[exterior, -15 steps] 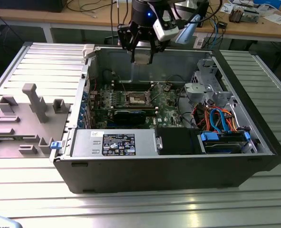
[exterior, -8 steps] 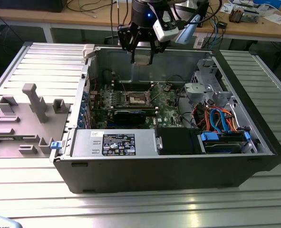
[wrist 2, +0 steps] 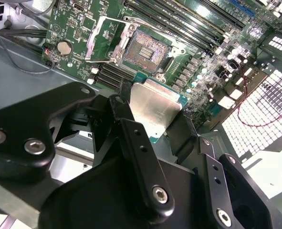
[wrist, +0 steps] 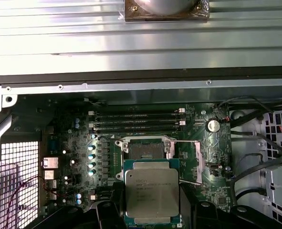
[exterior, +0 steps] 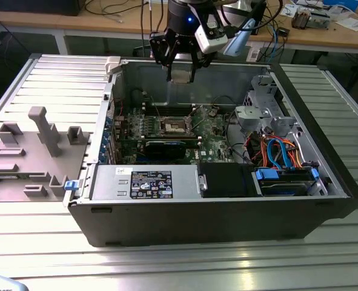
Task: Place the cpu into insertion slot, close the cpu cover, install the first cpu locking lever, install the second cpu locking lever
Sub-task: 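Place the cpu into insertion slot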
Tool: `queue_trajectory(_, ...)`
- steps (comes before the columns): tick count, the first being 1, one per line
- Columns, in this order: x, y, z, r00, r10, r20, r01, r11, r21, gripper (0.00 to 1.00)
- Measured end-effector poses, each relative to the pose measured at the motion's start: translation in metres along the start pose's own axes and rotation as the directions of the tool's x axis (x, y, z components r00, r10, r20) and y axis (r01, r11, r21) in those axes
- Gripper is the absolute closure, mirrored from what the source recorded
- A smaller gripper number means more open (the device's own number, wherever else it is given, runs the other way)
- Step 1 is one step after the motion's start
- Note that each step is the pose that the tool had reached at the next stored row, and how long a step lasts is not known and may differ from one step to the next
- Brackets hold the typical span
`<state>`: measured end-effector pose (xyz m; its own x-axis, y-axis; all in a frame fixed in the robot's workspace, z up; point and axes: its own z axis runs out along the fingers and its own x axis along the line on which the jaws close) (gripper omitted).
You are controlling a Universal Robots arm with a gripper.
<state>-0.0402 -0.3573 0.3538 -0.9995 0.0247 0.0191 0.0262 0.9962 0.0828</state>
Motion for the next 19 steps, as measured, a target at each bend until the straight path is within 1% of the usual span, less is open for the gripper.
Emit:
queue_trajectory(8, -0.0001, -0.0004, 0.0041, 1.0000, 0.000, 0.0000, 0.000, 1.0000, 0.0002, 0.45)
queue_trajectory(19, -0.0001, -0.0006, 0.0069, 1.0000, 0.000, -0.0001, 0.000, 1.0000, 0.0001, 0.45)
